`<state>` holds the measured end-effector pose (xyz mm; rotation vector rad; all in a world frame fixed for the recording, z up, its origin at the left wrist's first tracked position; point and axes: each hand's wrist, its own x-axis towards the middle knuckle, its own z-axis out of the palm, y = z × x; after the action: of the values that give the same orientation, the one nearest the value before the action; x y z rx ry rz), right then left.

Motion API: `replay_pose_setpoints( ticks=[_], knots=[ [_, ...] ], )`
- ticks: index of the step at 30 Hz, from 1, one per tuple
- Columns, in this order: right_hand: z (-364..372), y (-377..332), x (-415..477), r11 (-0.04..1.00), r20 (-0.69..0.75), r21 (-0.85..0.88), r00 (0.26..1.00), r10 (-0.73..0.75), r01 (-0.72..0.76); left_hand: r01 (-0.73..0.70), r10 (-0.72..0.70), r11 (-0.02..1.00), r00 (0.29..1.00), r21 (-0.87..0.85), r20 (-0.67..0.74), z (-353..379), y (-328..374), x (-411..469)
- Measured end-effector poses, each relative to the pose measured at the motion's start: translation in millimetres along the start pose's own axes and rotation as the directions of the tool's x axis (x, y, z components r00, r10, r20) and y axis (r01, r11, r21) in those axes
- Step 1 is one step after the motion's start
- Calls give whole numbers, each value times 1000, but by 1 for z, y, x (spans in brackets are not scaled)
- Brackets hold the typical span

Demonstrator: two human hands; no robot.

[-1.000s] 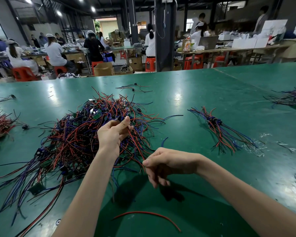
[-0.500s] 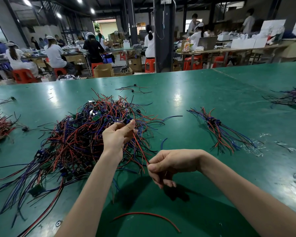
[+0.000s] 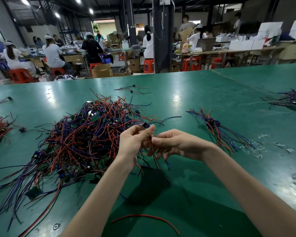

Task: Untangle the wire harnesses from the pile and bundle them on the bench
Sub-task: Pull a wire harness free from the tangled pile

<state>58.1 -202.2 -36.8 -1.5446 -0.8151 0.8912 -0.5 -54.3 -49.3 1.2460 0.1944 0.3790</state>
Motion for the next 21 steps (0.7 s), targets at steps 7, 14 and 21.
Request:
replay_pose_setpoints(
  ticks=[7, 14, 21],
  knots=[
    [17, 11, 13, 995, -312, 88, 950, -23, 53, 49, -52, 997, 998, 60, 40, 1, -8, 1],
    [-45, -41, 4, 967, -592, 125, 799, -106, 221, 204, -214, 976, 965, 79, 150, 1, -8, 2],
    [-130, -17, -10, 971, -748, 181, 619, 240, -159, 223, -237, 969, 960, 103, 151, -1, -10, 5]
  ],
)
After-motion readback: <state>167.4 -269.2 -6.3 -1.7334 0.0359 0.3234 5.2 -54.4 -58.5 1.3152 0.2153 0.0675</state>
